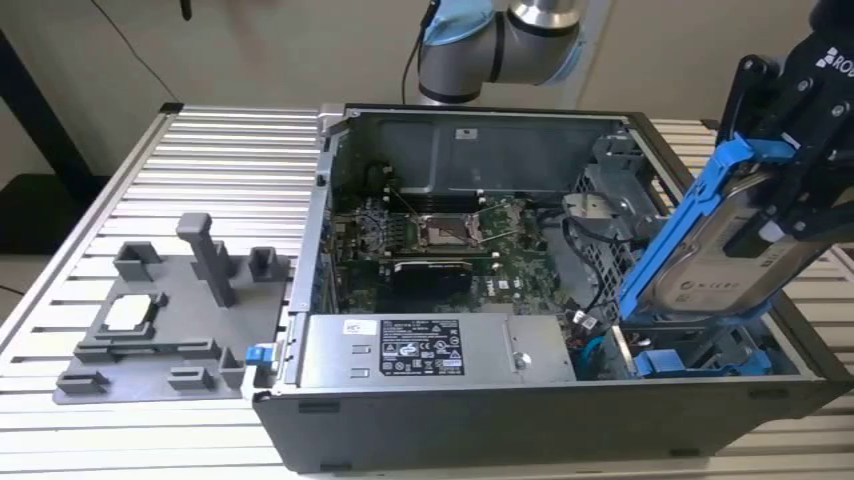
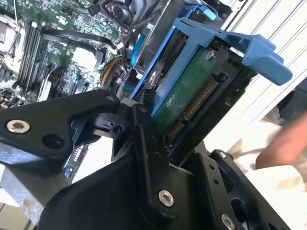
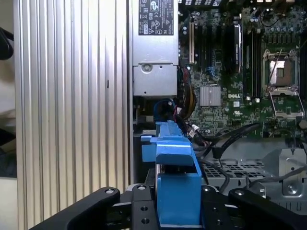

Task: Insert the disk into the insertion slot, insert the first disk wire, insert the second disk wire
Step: 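Insert the disk into the insertion slot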

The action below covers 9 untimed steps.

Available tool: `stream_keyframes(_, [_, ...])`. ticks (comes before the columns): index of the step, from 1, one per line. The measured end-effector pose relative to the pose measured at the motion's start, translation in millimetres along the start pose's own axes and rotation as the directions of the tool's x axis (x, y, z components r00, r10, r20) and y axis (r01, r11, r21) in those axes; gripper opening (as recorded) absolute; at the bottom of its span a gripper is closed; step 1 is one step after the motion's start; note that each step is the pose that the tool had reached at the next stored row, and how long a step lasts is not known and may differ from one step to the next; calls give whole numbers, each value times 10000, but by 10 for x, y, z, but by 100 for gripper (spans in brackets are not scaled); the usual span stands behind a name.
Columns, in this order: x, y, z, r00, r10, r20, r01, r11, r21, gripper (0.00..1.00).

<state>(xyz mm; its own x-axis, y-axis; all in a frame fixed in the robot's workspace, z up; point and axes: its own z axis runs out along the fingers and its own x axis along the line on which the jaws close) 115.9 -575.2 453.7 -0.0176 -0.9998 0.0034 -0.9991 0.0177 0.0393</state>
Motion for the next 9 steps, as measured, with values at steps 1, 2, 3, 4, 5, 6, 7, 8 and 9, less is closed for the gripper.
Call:
stream_keyframes(1, [0, -2, 12, 10000, 1, 0, -1, 10000, 0, 33])
stream_keyframes(2, [0, -5, 24, 10000, 0, 1, 0, 10000, 0, 33])
stream_keyframes(3, [0, -7, 34, 10000, 0, 1, 0, 10000, 0, 33])
stream_keyframes(4, [0, -10, 46, 10000, 1, 1, -1, 10000, 0, 33])
stream_keyframes(5, [0, -13, 56, 10000, 0, 0, 0, 10000, 0, 33])
stream_keyframes(6, [0, -20, 69, 10000, -3, 2, 3, 10000, 0, 33])
stream_keyframes(7, [0, -26, 82, 10000, -7, 1, 7, 10000, 0, 33])
stream_keyframes(8, [-1, -33, 96, 10000, -12, 0, 12, 10000, 0, 33])
stream_keyframes(9, [-1, -41, 111, 10000, -20, 0, 20, 10000, 2, 33])
